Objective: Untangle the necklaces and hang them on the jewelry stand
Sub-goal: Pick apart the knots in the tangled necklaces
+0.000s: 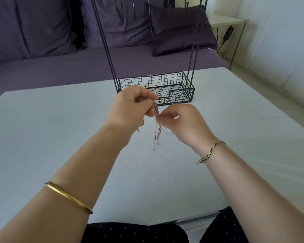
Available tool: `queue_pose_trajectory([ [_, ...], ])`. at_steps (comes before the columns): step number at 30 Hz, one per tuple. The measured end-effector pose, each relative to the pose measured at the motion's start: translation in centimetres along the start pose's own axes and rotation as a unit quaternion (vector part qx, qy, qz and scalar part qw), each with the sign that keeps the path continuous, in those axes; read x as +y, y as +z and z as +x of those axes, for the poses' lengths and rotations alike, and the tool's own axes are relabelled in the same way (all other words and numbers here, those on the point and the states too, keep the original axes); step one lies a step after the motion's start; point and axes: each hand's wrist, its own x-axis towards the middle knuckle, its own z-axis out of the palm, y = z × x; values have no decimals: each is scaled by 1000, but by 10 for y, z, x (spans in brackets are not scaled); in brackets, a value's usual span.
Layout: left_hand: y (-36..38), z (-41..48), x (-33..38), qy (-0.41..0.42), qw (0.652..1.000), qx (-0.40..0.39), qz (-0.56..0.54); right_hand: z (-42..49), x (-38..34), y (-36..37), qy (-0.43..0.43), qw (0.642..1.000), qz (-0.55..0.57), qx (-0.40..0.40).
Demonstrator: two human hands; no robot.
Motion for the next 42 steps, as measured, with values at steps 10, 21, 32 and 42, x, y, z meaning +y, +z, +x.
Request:
queue_pose_trajectory([
  [10, 3, 2, -10, 16, 988, -6, 152, 1, -7, -6, -9, 978, 177, 107],
  [21, 4, 1, -10, -38, 994, 9, 104, 3, -6, -14, 64, 959, 260, 89],
  [32, 6, 1, -10, -50, 992, -3, 116, 6, 0, -14, 36, 985, 103, 135],
  [42, 2, 1, -6, -59, 996, -5, 65, 2, -6, -19, 151, 978, 139, 37],
])
